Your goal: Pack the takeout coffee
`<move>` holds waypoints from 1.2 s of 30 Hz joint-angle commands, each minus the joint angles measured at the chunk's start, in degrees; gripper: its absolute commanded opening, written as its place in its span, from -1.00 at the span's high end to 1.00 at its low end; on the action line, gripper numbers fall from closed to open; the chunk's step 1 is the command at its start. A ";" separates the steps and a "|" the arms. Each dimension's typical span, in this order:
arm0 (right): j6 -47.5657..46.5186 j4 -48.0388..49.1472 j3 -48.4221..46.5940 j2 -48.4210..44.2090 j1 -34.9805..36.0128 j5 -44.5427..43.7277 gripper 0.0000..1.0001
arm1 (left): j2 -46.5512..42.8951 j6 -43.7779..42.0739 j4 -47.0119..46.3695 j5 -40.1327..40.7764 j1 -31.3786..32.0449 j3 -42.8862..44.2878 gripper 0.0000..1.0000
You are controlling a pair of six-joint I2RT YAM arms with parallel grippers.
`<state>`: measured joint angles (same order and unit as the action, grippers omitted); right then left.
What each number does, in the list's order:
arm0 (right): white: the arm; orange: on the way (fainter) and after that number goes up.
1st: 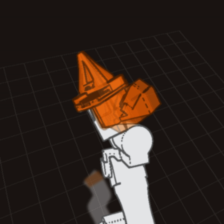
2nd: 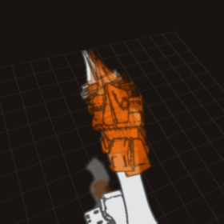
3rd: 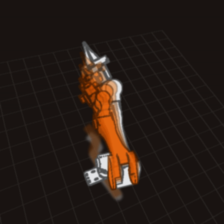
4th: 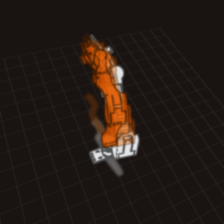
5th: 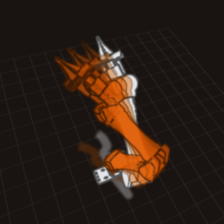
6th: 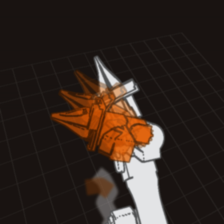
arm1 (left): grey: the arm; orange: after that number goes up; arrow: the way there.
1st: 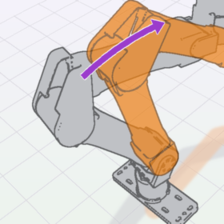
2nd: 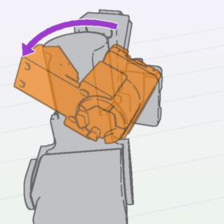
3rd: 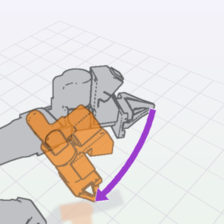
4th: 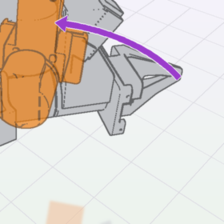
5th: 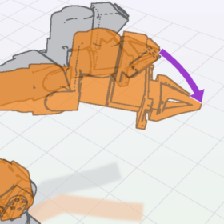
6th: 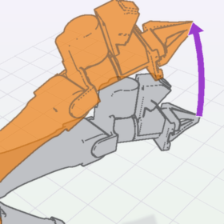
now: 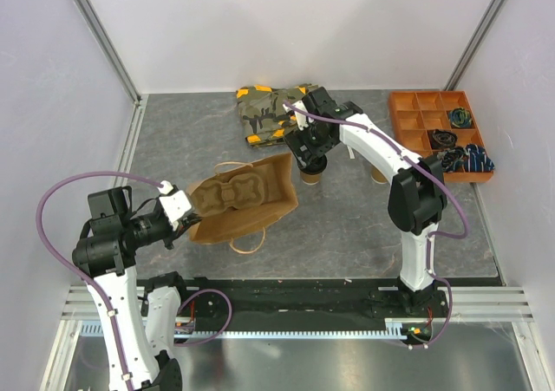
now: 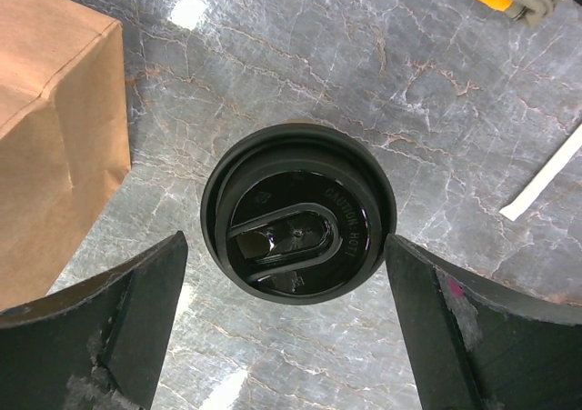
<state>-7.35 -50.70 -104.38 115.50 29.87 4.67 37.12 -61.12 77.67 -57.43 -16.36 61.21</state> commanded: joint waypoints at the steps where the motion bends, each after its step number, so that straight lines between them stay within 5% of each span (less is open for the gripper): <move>1: -0.91 -0.98 -2.32 0.51 -0.16 -0.10 -0.94 | 0.67 1.36 0.82 -1.55 0.10 0.58 0.96; 17: -1.70 -0.63 -1.88 1.30 0.01 -0.71 -0.79 | 1.55 1.36 0.38 -1.63 0.10 0.66 0.96; 24: -1.78 -2.03 -3.90 0.60 0.02 0.69 -0.96 | 1.99 1.45 0.11 -1.72 0.01 0.66 0.96; 36: -2.66 -3.80 -2.68 -0.19 -0.07 -1.76 -0.96 | 2.51 1.18 -0.15 -2.25 0.10 0.75 0.96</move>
<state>-9.04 -53.98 -106.91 116.88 29.89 4.40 38.92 -60.97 77.67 -58.67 -16.36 61.21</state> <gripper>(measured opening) 0.979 0.026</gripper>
